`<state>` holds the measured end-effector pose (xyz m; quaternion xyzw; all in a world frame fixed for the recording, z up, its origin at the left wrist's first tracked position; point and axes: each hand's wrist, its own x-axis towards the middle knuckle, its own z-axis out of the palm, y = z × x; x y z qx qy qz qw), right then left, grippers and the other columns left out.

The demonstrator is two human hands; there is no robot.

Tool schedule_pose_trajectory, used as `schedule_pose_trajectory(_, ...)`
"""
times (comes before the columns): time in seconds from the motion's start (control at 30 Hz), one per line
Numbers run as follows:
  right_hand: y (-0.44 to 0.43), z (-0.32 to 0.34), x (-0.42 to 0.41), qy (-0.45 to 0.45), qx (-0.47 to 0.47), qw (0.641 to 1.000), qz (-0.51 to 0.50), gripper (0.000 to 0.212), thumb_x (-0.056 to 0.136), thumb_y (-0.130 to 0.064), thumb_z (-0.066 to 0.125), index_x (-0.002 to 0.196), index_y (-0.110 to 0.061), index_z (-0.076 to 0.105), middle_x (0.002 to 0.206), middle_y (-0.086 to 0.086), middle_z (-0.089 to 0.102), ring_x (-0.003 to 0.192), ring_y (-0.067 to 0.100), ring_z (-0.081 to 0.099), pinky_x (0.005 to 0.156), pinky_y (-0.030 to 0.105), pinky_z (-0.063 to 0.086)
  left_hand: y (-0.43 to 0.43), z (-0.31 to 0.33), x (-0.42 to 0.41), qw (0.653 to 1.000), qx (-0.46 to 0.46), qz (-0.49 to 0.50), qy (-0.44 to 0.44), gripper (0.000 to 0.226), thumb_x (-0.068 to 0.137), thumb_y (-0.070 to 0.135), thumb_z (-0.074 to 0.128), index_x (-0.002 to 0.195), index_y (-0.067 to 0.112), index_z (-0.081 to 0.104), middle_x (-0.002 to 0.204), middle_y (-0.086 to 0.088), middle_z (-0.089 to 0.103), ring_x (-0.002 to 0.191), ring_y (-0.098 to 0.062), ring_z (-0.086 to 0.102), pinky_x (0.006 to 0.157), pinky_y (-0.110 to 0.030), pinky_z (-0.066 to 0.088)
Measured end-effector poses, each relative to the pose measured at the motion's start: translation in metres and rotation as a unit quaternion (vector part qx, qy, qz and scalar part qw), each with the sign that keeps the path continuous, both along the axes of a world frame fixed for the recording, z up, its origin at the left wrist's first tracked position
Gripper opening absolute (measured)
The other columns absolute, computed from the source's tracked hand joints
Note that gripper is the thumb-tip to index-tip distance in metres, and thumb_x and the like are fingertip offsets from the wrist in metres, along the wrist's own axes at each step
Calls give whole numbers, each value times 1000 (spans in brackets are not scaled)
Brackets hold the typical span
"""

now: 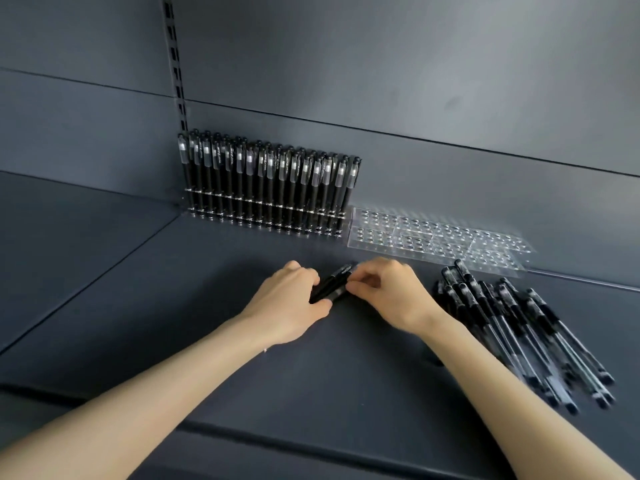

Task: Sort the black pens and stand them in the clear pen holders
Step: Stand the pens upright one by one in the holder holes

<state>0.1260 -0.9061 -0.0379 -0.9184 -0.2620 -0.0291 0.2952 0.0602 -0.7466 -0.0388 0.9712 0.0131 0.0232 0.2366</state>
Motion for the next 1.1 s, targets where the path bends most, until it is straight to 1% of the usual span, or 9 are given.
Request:
schedule_pose_trajectory(0.2,2,-2,-3,70,62,996,-1,19,90,-6,60,107,-10,67,93,-5,64,89,8,60,78,9,42,-2,11,12,997,50,-11,59,34,91,34,56,108,5,51,97,-9,57,88,-29,58,71,-36,44)
schedule_pose_trajectory(0.33,4,-5,-2,122,149,981,6,19,88,1,59,101,-12,64,98,4,69,96,18,66,95,34,49,0,18,19,992,85,-40,82,30,96,29,48,75,12,34,74,-2,41,61,-18,38,52,-30,28)
schedule_pose_trajectory(0.47,6,-7,-1,175,238,956,-6,19,87,-1,62,104,-10,59,98,9,70,95,21,67,96,41,49,3,16,21,989,79,-64,105,29,100,29,38,79,12,31,73,-2,40,59,-15,37,50,-29,26)
schedule_pose_trajectory(0.53,6,-4,-1,191,323,927,-11,18,87,0,62,101,-10,57,91,8,70,88,21,68,94,40,51,9,16,18,991,33,-69,109,29,101,33,33,81,13,32,77,-1,42,63,-15,39,54,-29,30)
schedule_pose_trajectory(0.63,7,7,-6,200,443,874,4,23,87,-4,62,106,-13,52,89,5,68,79,15,66,83,32,53,16,17,6,984,-137,-80,74,28,101,35,35,92,9,41,82,0,49,69,-12,47,67,-30,41)
schedule_pose_trajectory(0.77,17,27,-15,137,465,871,80,45,91,-10,56,130,-27,41,99,1,69,94,9,65,86,25,52,13,21,-7,922,-360,-145,-12,17,102,18,38,108,3,44,73,-5,60,58,-14,53,59,-28,46)
schedule_pose_trajectory(0.9,27,47,-19,56,482,869,102,57,92,-10,56,139,-33,33,85,-4,71,86,15,66,92,33,50,7,20,-9,893,-415,-166,-58,17,101,10,39,111,14,52,76,-3,62,65,-14,56,62,-26,49)
schedule_pose_trajectory(1.0,32,59,-21,4,454,881,132,43,94,-6,54,129,-29,45,84,8,71,89,31,67,82,30,54,5,21,-9,878,-441,-164,-86,18,100,10,41,111,12,55,78,1,66,71,-13,60,69,-28,51)
schedule_pose_trajectory(1.1,35,64,-23,-29,396,904,160,29,97,-9,49,120,-27,53,89,18,69,83,28,67,72,27,55,7,28,-6,872,-445,-165,-119,20,100,8,41,115,10,54,80,1,68,73,-13,61,77,-35,52)
